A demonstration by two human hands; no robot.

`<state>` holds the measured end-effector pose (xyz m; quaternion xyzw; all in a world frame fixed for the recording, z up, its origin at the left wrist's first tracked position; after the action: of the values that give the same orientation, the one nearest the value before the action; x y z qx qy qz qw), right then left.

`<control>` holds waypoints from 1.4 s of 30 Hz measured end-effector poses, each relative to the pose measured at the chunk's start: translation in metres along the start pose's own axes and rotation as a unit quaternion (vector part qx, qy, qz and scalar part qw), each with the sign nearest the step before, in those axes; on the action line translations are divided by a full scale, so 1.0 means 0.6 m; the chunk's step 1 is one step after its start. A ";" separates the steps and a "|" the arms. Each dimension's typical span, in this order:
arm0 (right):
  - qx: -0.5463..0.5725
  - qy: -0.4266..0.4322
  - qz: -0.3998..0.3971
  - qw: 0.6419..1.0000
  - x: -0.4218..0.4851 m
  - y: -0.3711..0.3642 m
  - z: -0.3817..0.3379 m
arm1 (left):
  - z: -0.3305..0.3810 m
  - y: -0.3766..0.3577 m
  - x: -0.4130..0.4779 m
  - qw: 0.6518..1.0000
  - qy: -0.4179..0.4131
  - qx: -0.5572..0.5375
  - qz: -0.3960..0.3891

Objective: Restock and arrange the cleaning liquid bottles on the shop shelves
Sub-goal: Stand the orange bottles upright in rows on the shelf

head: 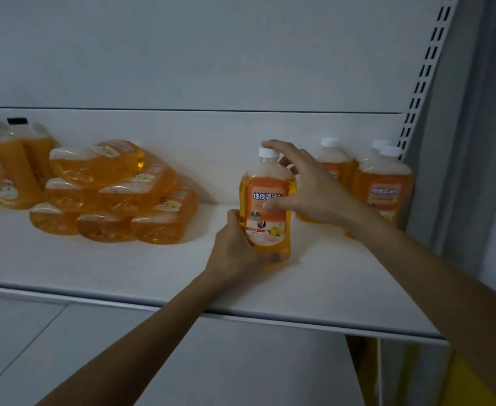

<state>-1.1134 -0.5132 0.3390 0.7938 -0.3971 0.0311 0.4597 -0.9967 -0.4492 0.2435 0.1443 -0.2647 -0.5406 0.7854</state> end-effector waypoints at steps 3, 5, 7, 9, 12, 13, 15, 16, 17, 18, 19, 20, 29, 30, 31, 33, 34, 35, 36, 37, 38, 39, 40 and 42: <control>-0.032 -0.010 0.019 0.999 -0.032 0.029 0.011 | 0.015 -0.037 0.008 1.000 -0.004 0.019 -0.013; -0.060 -0.019 0.033 0.997 -0.051 0.046 0.022 | 0.024 -0.065 0.016 0.998 -0.014 0.049 -0.033; -0.101 -0.030 0.048 0.993 -0.067 0.059 0.031 | 0.031 -0.085 0.026 0.995 -0.025 0.070 -0.060; -0.153 -0.039 0.061 0.986 -0.074 0.068 0.039 | 0.036 -0.099 0.041 0.990 -0.019 0.107 -0.087; -0.212 -0.056 0.066 0.973 -0.070 0.078 0.046 | 0.037 -0.110 0.059 0.971 0.005 0.224 -0.079; -0.229 -0.062 0.068 0.969 -0.068 0.079 0.049 | 0.036 -0.114 0.062 0.966 0.005 0.247 -0.076; -0.257 -0.069 0.069 0.961 -0.064 0.080 0.053 | 0.028 -0.124 0.067 0.955 -0.002 0.283 -0.089; -0.267 -0.072 0.068 0.958 -0.062 0.080 0.055 | 0.023 -0.128 0.068 0.949 -0.003 0.300 -0.100; -0.277 -0.074 0.068 0.956 -0.059 0.081 0.057 | 0.019 -0.130 0.068 0.943 -0.002 0.315 -0.111; -0.286 -0.078 0.068 0.952 -0.055 0.081 0.059 | 0.017 -0.132 0.067 0.936 -0.001 0.330 -0.119; -0.297 -0.083 0.071 0.949 -0.051 0.083 0.062 | 0.018 -0.133 0.066 0.930 -0.003 0.345 -0.126; -0.309 -0.089 0.074 0.944 -0.048 0.084 0.066 | 0.019 -0.134 0.063 0.924 -0.007 0.357 -0.133; -0.358 -0.120 0.078 0.923 -0.027 0.088 0.091 | 0.025 -0.131 0.054 0.911 -0.029 0.381 -0.158; -0.360 -0.119 0.080 0.922 -0.027 0.087 0.091 | 0.025 -0.130 0.054 0.910 -0.030 0.381 -0.158; -0.360 -0.119 0.079 0.922 -0.027 0.086 0.090 | 0.025 -0.130 0.053 0.910 -0.030 0.381 -0.160; -0.354 -0.122 0.073 0.924 -0.029 0.084 0.090 | 0.024 -0.131 0.052 0.910 -0.025 0.379 -0.167; -0.347 -0.122 0.070 0.927 -0.029 0.084 0.090 | 0.024 -0.130 0.053 0.910 -0.025 0.377 -0.171; -0.335 -0.123 0.064 0.932 -0.030 0.086 0.090 | 0.025 -0.127 0.053 0.909 -0.028 0.376 -0.179; -0.317 -0.125 0.057 0.938 -0.031 0.088 0.091 | 0.028 -0.122 0.052 0.909 -0.036 0.370 -0.190; -0.297 -0.127 0.050 0.945 -0.031 0.089 0.091 | 0.030 -0.114 0.051 0.913 -0.047 0.350 -0.203; -0.275 -0.126 0.048 0.952 -0.032 0.090 0.089 | 0.031 -0.101 0.050 0.923 -0.057 0.314 -0.214; -0.254 -0.119 0.057 0.958 -0.031 0.090 0.084 | 0.032 -0.083 0.049 0.933 -0.065 0.275 -0.221; -0.235 -0.106 0.079 0.963 -0.028 0.089 0.075 | 0.033 -0.059 0.049 0.942 -0.078 0.246 -0.214; -0.202 -0.061 0.134 0.968 -0.013 0.080 0.044 | 0.038 0.000 0.053 0.951 -0.130 0.232 -0.156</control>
<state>-1.1585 -0.5410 0.3544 0.6246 -0.5250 -0.0367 0.5769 -1.0013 -0.4771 0.2706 0.2904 -0.4573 -0.5937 0.5950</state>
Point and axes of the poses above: each hand's wrist, its own x-axis towards the middle knuckle, its own y-axis out of the back of the hand, z = x × y, the point moved 5 cm from there along x, towards the middle knuckle, and after that the axes turned 4 degrees about -z, right-handed, at the moved point
